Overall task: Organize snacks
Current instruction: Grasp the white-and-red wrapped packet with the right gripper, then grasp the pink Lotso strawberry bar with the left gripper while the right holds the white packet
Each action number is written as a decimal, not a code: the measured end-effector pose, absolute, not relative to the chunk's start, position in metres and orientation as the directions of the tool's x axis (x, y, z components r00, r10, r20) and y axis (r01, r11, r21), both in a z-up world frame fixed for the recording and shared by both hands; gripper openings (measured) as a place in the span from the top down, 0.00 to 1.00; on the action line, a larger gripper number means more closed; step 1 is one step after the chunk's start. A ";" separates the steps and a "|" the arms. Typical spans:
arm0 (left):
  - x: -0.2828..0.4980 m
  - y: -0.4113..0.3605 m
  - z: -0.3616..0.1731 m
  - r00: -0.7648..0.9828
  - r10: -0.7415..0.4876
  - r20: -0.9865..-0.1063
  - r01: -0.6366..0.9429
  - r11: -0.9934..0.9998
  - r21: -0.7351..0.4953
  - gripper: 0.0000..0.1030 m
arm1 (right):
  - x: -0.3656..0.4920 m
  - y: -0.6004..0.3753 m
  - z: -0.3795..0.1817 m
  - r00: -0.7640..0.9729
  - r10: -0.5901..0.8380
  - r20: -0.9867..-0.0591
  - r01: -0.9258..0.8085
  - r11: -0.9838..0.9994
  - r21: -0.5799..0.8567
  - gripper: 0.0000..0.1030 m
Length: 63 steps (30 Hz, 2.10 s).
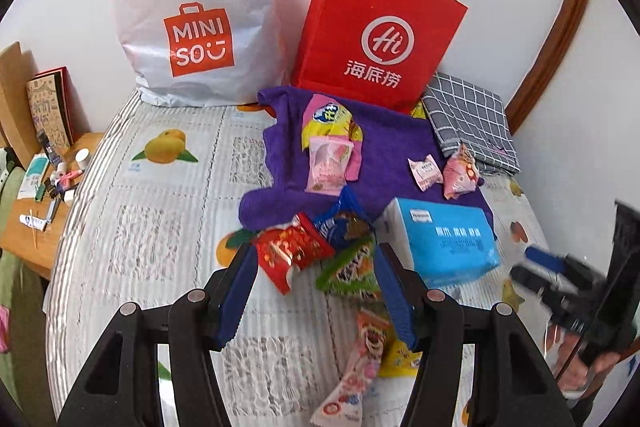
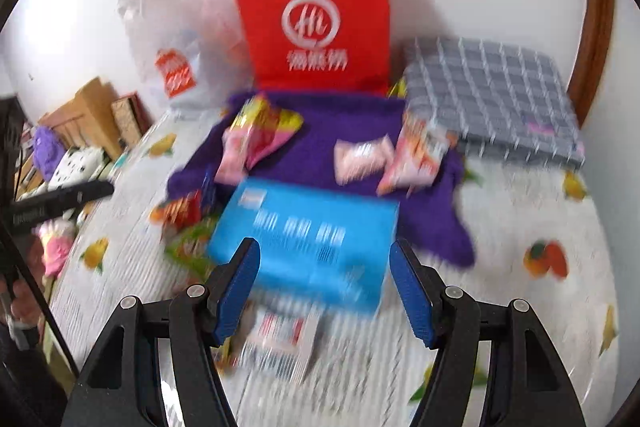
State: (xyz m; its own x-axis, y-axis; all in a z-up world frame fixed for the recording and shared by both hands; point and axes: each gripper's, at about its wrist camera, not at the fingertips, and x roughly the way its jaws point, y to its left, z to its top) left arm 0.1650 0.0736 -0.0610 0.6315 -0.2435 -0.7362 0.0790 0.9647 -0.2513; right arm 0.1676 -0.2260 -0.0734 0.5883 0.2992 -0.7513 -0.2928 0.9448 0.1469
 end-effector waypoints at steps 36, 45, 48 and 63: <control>0.125 0.066 -0.101 0.560 -0.246 -0.791 0.117 0.969 -0.218 0.44 | 0.135 -0.226 -0.154 0.564 0.220 -0.796 -0.251 0.964 0.088 0.65; 0.128 0.030 -0.123 0.501 -0.244 -0.830 0.200 0.966 -0.164 0.44 | 0.132 -0.270 -0.169 0.564 0.241 -0.790 -0.192 0.969 0.158 0.61; 0.126 0.022 -0.132 0.476 -0.248 -0.844 0.232 0.961 -0.151 0.44 | 0.129 -0.267 -0.171 0.597 0.232 -0.768 -0.201 0.970 0.137 0.60; 0.125 0.016 -0.158 0.586 -0.115 -0.802 0.214 0.977 0.016 0.64 | 0.131 -0.268 -0.174 0.614 0.251 -0.748 -0.216 0.965 0.147 0.57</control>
State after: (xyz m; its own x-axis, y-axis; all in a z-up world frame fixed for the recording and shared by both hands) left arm 0.1249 0.0156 -0.1583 0.5864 -0.1154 -0.8017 0.2141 0.9767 0.0160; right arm 0.1315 -0.2683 -0.1738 0.6138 0.2513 -0.7484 -0.2156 0.9653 0.1473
